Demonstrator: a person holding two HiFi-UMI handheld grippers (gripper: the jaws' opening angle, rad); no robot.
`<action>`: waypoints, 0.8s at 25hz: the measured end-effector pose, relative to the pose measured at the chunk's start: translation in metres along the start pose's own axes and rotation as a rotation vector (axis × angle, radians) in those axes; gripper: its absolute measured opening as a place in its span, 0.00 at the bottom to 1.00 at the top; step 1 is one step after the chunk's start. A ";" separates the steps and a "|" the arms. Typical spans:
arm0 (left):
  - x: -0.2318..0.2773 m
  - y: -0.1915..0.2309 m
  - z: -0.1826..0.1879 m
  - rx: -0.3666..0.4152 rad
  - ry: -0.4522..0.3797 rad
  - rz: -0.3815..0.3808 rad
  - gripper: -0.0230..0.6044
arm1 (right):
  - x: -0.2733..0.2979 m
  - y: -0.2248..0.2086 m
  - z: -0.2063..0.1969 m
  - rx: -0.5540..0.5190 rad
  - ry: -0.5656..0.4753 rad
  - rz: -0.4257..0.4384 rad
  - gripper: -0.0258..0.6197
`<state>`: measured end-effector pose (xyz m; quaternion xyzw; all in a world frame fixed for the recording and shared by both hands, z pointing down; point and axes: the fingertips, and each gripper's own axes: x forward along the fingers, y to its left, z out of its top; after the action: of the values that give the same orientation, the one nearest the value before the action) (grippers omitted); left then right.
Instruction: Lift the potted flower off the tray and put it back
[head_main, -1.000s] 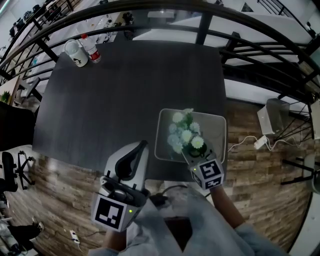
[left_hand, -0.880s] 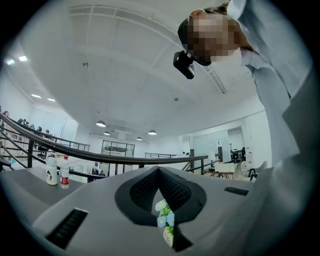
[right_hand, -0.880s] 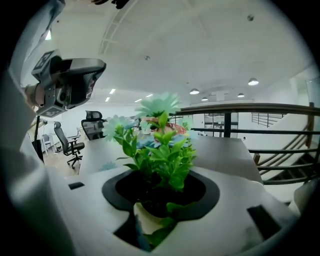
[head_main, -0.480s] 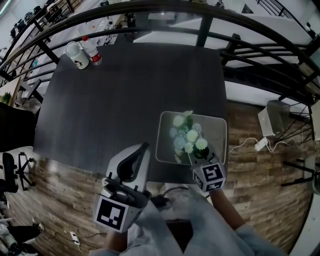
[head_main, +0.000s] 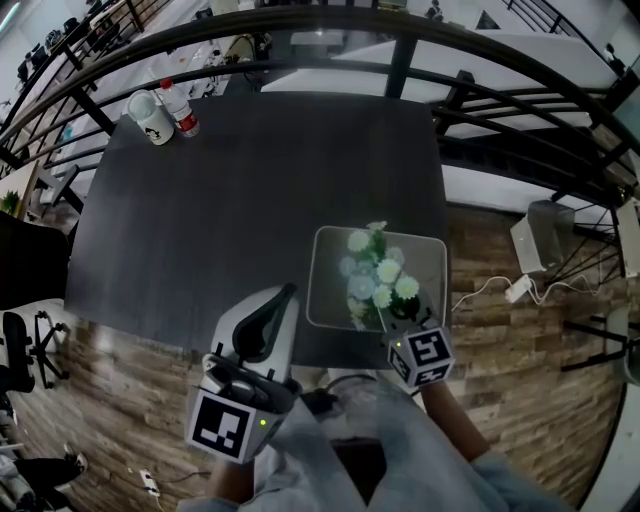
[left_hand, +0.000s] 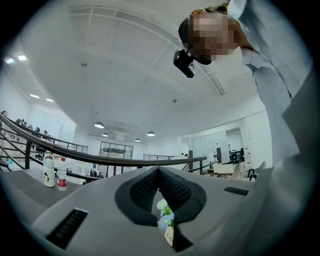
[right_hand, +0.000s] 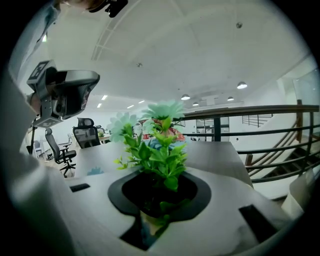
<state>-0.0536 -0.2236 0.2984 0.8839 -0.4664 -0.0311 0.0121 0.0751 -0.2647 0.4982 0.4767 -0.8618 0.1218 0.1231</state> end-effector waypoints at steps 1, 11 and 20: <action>0.001 0.000 0.001 0.001 -0.002 -0.002 0.03 | -0.002 -0.001 0.002 -0.001 -0.002 -0.003 0.18; 0.004 -0.002 0.012 0.012 -0.036 -0.016 0.03 | -0.018 0.001 0.040 -0.005 -0.069 -0.005 0.17; 0.004 0.000 0.023 0.030 -0.057 -0.017 0.03 | -0.034 0.004 0.083 -0.023 -0.099 -0.014 0.17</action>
<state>-0.0524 -0.2266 0.2752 0.8868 -0.4594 -0.0493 -0.0150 0.0815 -0.2632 0.4087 0.4866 -0.8649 0.0875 0.0866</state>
